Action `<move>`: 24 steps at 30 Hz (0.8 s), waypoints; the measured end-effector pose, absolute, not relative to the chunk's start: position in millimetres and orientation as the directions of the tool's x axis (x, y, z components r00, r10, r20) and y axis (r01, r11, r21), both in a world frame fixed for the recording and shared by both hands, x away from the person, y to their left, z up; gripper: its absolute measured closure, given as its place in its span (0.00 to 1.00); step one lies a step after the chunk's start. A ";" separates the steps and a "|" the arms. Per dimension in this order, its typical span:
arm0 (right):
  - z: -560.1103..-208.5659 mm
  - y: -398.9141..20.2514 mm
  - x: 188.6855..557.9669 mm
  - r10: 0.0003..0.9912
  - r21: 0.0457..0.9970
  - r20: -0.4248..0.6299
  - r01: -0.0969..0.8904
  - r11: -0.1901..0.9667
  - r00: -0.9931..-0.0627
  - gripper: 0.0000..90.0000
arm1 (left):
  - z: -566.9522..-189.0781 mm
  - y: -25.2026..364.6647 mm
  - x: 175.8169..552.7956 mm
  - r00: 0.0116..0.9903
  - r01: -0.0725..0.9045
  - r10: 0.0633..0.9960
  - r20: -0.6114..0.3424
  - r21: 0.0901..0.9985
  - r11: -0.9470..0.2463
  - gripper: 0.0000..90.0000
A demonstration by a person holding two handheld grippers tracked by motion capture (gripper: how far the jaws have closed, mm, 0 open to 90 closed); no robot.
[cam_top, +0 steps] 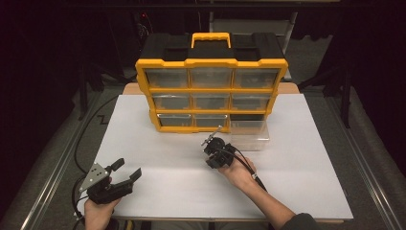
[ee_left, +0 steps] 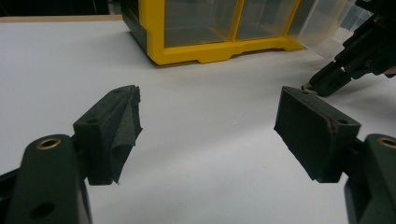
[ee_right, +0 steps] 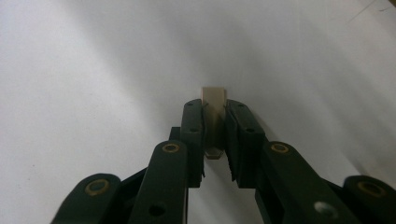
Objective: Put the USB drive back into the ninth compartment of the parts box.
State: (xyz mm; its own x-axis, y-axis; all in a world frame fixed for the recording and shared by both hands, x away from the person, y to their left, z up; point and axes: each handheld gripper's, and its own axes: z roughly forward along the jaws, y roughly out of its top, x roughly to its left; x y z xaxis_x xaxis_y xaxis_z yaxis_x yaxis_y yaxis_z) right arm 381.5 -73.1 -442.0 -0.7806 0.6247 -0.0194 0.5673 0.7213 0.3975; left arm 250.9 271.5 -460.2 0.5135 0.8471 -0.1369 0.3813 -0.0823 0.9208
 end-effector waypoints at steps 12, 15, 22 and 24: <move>-440.4 -75.4 380.3 0.619 0.405 0.000 0.566 0.718 -0.785 0.89 | -460.3 271.5 251.0 0.514 0.382 0.847 -0.138 0.920 -0.082 0.26; -437.6 -77.2 379.3 0.618 0.414 -0.002 0.562 0.716 -0.786 0.89 | -460.4 271.2 251.0 0.514 0.382 0.847 -0.137 0.920 -0.083 0.26; -431.9 -82.5 373.2 0.602 0.434 0.013 0.547 0.716 -0.798 0.89 | -460.9 270.8 251.5 0.516 0.385 0.846 -0.134 0.918 -0.090 0.26; -430.9 -84.4 371.8 0.601 0.435 0.017 0.547 0.715 -0.799 0.89 | -461.0 270.6 251.5 0.517 0.385 0.846 -0.133 0.918 -0.091 0.26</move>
